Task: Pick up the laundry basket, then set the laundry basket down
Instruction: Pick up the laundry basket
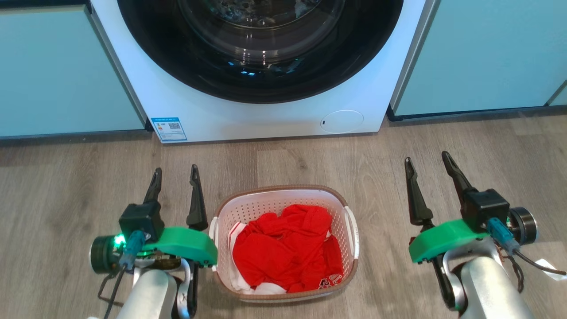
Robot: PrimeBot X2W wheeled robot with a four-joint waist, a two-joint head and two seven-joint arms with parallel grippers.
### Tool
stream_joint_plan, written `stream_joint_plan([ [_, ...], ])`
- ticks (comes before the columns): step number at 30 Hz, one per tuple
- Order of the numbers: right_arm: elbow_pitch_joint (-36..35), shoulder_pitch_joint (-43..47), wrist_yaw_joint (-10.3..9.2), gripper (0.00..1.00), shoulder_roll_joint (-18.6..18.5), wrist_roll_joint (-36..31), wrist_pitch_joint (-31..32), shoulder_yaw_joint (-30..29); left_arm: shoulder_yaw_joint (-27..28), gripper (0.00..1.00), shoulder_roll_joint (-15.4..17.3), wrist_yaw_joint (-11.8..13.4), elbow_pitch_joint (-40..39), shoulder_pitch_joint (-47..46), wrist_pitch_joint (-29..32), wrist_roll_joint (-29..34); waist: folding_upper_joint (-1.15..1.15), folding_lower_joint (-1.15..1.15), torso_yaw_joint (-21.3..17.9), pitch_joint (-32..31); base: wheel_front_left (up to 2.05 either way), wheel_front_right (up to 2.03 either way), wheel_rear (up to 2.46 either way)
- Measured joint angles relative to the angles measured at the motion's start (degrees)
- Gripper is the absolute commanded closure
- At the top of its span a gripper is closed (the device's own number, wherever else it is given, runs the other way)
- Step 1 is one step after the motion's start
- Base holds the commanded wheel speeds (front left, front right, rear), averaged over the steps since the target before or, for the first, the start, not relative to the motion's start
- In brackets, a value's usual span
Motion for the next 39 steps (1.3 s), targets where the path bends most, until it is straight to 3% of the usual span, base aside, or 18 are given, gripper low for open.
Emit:
stream_joint_plan([
  [25, 0.24, -0.01, 0.0, 0.0, 0.01, 0.36, 0.0, 0.07, -0.05, 0.0, 0.0, 0.11, -0.09, -0.04, 0.0, -1.02, 0.0, 0.0, 0.4, 0.94, 0.0, 0.0, 0.0],
  [39, 2.9, -2.03, 0.0, 0.0, -0.01, 0.66, 0.0, -0.22, -2.1, 0.0, -0.04, 0.56, 5.23, -4.72, 0.0, -1.93, 0.0, 0.0, 0.59, 7.95, 0.0, 0.0, 0.0],
])
